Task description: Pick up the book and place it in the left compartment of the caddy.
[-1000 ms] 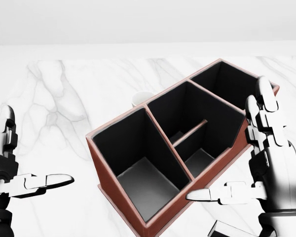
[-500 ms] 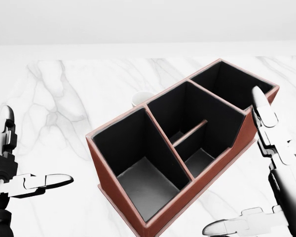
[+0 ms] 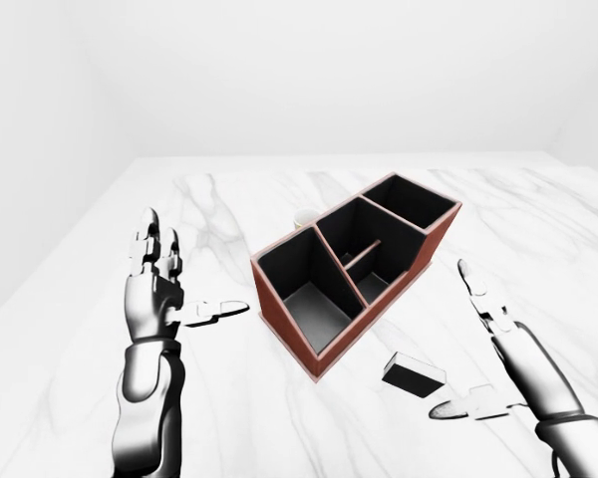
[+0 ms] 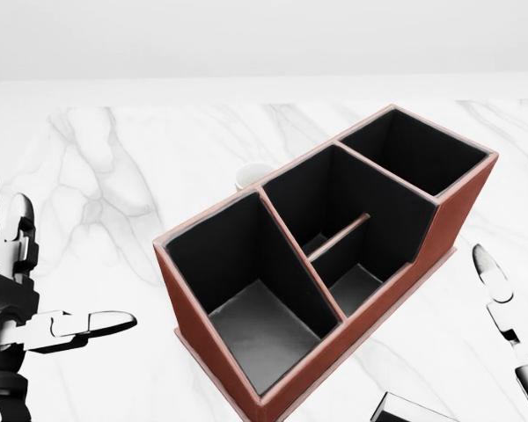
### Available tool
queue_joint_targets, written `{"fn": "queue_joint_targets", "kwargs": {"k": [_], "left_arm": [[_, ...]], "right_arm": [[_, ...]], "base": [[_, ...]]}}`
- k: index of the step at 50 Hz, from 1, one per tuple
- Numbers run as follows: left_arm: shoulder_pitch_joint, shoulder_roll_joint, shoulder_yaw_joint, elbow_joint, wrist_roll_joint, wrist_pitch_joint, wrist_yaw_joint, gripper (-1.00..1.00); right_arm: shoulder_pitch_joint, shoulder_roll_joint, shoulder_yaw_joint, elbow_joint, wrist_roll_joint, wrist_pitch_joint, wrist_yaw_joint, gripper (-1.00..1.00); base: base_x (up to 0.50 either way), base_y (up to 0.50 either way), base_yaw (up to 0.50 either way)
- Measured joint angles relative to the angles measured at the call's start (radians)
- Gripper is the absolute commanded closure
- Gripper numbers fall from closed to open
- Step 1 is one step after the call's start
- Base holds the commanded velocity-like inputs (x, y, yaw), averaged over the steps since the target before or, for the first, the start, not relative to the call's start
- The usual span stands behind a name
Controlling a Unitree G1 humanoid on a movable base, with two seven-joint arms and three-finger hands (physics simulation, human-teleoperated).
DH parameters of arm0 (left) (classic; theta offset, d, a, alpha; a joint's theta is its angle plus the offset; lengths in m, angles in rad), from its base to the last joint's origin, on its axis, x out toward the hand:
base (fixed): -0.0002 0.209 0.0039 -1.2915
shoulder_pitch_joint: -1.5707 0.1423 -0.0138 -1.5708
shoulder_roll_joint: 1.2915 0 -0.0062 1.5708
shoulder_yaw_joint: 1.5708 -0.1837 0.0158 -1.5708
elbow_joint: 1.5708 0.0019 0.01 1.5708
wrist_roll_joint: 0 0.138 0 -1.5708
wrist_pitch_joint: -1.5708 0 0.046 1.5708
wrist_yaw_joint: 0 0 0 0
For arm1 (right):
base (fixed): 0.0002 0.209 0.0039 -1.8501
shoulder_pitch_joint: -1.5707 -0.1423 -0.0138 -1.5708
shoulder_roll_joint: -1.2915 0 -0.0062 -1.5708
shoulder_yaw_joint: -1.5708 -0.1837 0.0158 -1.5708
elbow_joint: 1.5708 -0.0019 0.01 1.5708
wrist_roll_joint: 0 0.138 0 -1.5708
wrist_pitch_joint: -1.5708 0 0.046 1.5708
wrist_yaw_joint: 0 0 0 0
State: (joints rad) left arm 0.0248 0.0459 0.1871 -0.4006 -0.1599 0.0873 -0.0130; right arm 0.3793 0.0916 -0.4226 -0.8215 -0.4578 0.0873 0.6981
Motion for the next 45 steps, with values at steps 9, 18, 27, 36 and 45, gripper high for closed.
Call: {"fn": "queue_joint_targets", "kwargs": {"k": [9,18,27,36,45], "left_arm": [[-0.007,0.002,-0.004,0.024,0.005,0.000,0.003,-1.00],[-0.009,0.003,-0.008,0.034,0.009,0.000,0.004,-1.00],[-0.009,0.003,-0.008,0.037,0.010,0.000,0.004,-1.00],[-0.008,0.002,-0.009,0.039,0.012,0.000,0.006,-1.00],[-0.009,0.002,-0.010,0.042,0.014,0.000,0.007,-1.00]], "right_arm": [[-0.004,0.012,-0.045,0.000,-0.059,0.000,0.000,-1.00],[-0.002,0.016,-0.054,0.030,-0.122,0.000,0.000,-1.00],[-0.005,0.006,-0.039,0.063,-0.172,0.000,0.000,-1.00],[-0.015,-0.016,-0.041,0.121,-0.200,0.000,0.000,-1.00],[-0.045,-0.055,-0.041,0.213,-0.202,0.000,0.000,-1.00]], "base": [[0.00,0.00,0.00],[0.00,0.00,0.00],[0.00,0.00,0.00],[0.00,0.00,0.00],[0.00,0.00,0.00]]}}
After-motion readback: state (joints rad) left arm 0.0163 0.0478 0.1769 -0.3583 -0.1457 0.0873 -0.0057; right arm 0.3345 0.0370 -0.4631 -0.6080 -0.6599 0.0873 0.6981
